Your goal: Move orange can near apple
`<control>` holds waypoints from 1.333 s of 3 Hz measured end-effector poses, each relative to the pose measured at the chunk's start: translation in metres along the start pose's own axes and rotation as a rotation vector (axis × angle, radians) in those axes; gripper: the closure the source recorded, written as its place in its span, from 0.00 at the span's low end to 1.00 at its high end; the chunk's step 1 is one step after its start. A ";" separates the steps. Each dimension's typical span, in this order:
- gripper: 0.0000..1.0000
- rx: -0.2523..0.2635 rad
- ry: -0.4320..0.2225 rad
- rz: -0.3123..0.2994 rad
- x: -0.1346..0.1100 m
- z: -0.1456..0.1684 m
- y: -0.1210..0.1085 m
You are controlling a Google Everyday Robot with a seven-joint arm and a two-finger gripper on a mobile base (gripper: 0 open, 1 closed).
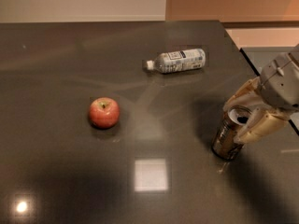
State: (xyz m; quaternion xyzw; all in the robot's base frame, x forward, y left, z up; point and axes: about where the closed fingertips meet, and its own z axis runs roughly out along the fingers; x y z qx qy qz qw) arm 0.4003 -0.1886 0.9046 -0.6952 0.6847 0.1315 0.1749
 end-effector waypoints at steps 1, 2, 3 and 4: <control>0.70 -0.011 0.002 -0.010 -0.005 -0.003 0.000; 0.93 -0.007 -0.002 -0.044 -0.027 -0.011 -0.006; 1.00 -0.003 -0.006 -0.090 -0.068 -0.012 -0.027; 1.00 -0.017 -0.007 -0.139 -0.108 -0.004 -0.048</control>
Offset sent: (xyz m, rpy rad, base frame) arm 0.0068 0.0406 0.0446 -0.0014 -0.0179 0.0859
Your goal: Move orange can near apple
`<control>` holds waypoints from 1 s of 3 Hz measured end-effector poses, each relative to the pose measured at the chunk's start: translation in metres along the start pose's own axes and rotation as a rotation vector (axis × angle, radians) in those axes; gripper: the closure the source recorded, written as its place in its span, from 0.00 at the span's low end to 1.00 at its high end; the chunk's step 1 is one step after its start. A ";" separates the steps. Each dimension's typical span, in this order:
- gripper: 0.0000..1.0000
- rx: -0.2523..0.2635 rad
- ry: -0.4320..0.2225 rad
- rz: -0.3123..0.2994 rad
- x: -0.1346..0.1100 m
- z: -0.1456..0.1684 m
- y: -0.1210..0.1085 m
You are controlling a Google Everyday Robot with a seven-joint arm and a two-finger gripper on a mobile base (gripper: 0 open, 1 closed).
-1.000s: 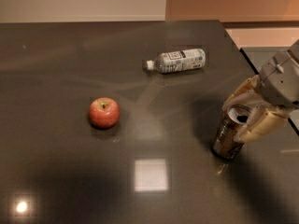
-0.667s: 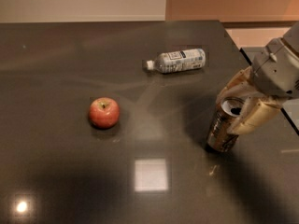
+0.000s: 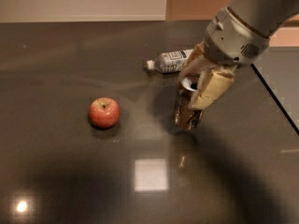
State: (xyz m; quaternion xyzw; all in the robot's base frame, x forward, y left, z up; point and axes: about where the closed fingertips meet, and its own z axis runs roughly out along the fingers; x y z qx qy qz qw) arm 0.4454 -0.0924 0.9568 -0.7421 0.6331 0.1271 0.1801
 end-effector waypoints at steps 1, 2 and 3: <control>1.00 -0.032 -0.004 -0.051 -0.029 0.016 -0.019; 1.00 -0.075 -0.011 -0.103 -0.054 0.035 -0.030; 1.00 -0.110 -0.017 -0.148 -0.073 0.052 -0.036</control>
Offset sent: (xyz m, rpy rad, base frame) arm 0.0240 0.0994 -0.0172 -0.0254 0.0801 0.2168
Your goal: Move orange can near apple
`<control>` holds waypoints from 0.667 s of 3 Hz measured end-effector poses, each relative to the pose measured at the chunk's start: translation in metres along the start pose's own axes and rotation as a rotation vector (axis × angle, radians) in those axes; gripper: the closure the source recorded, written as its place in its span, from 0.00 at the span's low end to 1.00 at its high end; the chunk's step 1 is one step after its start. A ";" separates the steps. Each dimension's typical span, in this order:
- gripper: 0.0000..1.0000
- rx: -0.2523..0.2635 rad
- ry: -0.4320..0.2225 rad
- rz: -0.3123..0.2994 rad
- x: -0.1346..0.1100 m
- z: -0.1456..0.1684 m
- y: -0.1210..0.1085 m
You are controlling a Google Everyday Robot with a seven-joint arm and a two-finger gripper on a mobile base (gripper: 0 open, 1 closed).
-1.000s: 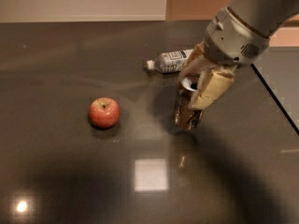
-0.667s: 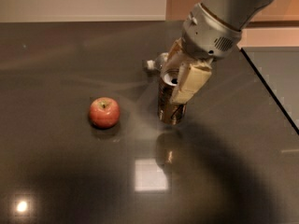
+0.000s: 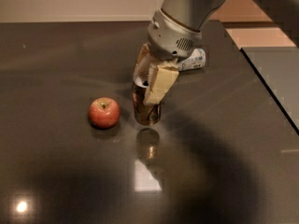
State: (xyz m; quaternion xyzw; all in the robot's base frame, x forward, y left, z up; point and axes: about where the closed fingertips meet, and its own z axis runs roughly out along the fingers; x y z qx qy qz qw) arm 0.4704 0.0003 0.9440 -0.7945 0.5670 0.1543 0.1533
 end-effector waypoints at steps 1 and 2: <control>1.00 -0.024 -0.010 -0.033 -0.010 0.011 -0.007; 0.82 -0.043 -0.029 -0.057 -0.012 0.019 -0.008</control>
Offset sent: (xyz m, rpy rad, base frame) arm -0.0034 0.0178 -0.0212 0.0123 0.0637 0.1206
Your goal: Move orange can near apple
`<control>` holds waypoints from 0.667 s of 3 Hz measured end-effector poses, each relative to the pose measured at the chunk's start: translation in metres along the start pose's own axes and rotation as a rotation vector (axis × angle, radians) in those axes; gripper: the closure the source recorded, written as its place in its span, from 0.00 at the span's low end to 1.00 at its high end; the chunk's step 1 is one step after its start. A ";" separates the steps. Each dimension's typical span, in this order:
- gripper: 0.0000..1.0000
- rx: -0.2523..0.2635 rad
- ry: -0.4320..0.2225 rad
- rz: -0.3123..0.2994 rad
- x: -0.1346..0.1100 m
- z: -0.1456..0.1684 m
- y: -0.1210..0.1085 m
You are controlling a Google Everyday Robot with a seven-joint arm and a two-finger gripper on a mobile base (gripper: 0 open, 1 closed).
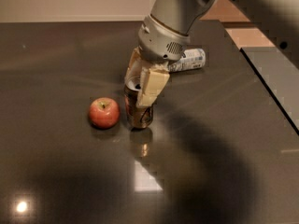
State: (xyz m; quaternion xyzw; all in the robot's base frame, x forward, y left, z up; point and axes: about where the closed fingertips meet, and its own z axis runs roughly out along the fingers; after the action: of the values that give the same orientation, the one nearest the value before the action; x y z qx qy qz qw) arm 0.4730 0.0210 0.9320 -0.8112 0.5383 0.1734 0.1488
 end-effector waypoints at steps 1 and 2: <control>0.59 -0.010 -0.015 -0.010 0.003 0.006 -0.001; 0.37 -0.019 -0.023 -0.019 0.005 0.010 -0.001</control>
Offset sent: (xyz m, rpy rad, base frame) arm -0.0029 -0.0070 -0.0199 0.0028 0.0495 0.0509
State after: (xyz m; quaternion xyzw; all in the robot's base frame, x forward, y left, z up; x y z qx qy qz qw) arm 0.4746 0.0218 0.9204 -0.8155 0.5274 0.1862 0.1488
